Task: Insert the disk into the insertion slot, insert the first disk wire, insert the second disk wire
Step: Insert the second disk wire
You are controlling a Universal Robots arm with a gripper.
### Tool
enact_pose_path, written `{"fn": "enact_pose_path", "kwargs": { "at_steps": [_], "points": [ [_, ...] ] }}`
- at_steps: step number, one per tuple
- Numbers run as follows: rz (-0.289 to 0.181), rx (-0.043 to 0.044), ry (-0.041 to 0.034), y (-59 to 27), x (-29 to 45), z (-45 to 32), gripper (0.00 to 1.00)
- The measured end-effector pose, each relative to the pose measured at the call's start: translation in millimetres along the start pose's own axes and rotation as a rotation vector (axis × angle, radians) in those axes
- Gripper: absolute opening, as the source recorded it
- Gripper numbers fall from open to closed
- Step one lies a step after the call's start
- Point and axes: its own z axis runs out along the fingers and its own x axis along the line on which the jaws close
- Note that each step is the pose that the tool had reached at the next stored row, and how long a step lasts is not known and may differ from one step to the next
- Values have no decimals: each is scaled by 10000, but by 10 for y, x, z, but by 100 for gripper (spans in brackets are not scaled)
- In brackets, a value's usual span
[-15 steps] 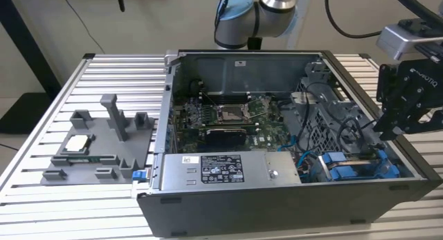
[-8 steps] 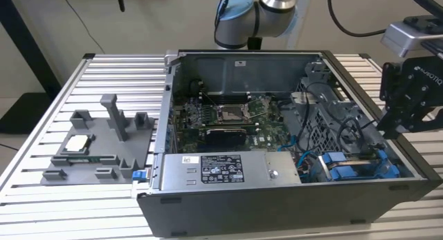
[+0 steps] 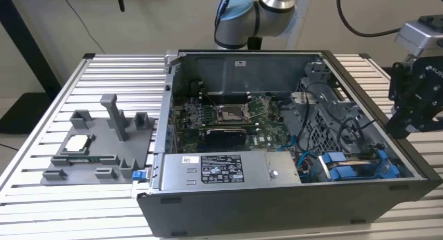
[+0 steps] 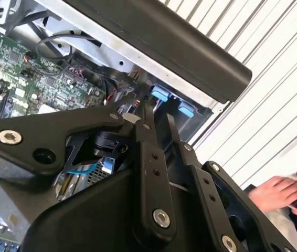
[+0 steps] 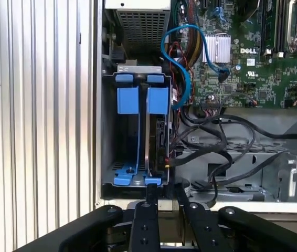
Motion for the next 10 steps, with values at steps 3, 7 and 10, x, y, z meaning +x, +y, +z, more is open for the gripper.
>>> {"fn": "enact_pose_path", "kwargs": {
  "at_steps": [3,7,10],
  "points": [
    [0,-70,-1,-54,0,0,26],
    [-5,-157,-1,-128,0,-1,26],
    [-21,-181,-1,-164,0,-2,26]
  ]
}}
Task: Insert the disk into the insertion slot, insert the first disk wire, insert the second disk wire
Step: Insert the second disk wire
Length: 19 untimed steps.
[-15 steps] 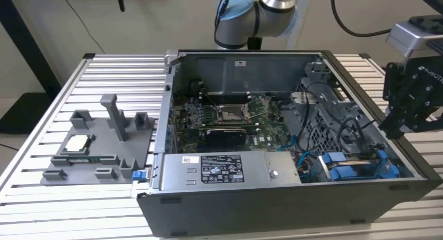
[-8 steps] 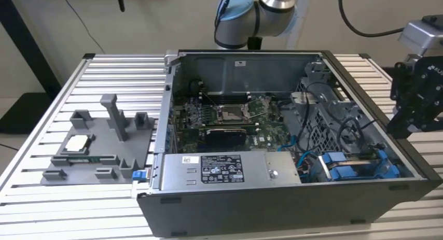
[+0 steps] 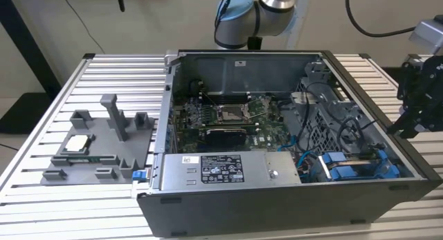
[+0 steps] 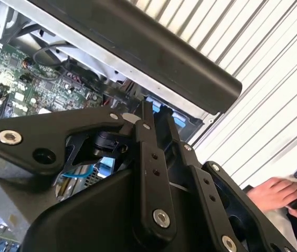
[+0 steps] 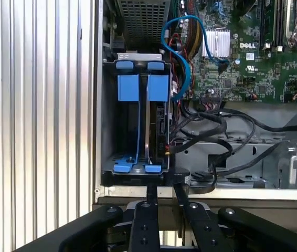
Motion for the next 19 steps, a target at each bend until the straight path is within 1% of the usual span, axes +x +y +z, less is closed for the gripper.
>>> {"fn": "enact_pose_path", "kwargs": {
  "at_steps": [3,4,8,10,14,16,19],
  "points": [
    [2,-1,-3,0,0,0,26],
    [1,-1,-19,0,1,-1,26],
    [17,0,-177,2,-1,-2,26],
    [37,1,-215,7,-3,-2,26],
    [93,2,-255,20,-13,-3,26],
    [124,3,-288,29,-21,-4,26],
    [168,3,-324,35,-30,-19,26]
  ]
}}
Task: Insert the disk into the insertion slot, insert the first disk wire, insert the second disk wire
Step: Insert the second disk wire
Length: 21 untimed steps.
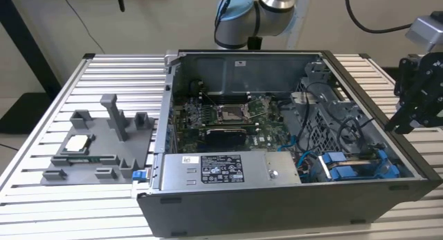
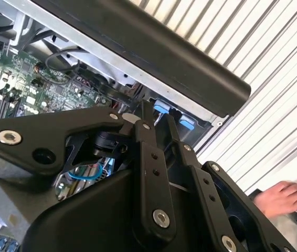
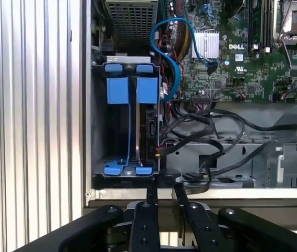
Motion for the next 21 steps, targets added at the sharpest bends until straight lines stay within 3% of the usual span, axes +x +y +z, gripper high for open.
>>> {"fn": "enact_pose_path", "kwargs": {
  "at_steps": [6,7,10,13,18,20,21],
  "points": [
    [29,0,-121,5,-27,8,26],
    [24,-3,-372,4,-27,46,26],
    [17,-6,-616,1,-24,69,26],
    [13,-9,-806,-11,-9,82,26],
    [11,-9,-834,-16,-8,82,26],
    [11,-10,-834,-17,-7,83,24],
    [11,-10,-834,-17,-8,82,18]
  ]
}}
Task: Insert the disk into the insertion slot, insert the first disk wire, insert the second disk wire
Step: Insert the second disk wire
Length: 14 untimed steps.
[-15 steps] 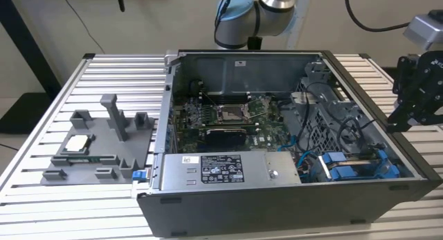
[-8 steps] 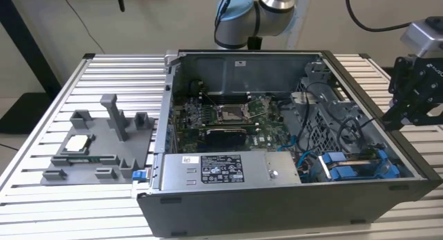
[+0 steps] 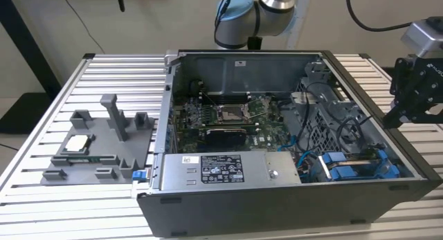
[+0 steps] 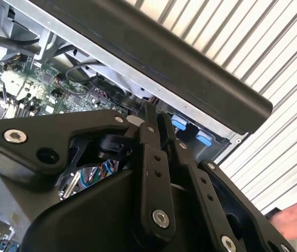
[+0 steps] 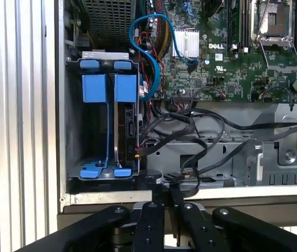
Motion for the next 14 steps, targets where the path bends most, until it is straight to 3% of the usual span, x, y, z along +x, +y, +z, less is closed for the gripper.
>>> {"fn": "enact_pose_path", "kwargs": {
  "at_steps": [14],
  "points": [
    [-1,0,1,-1,0,0,16]
  ]
}}
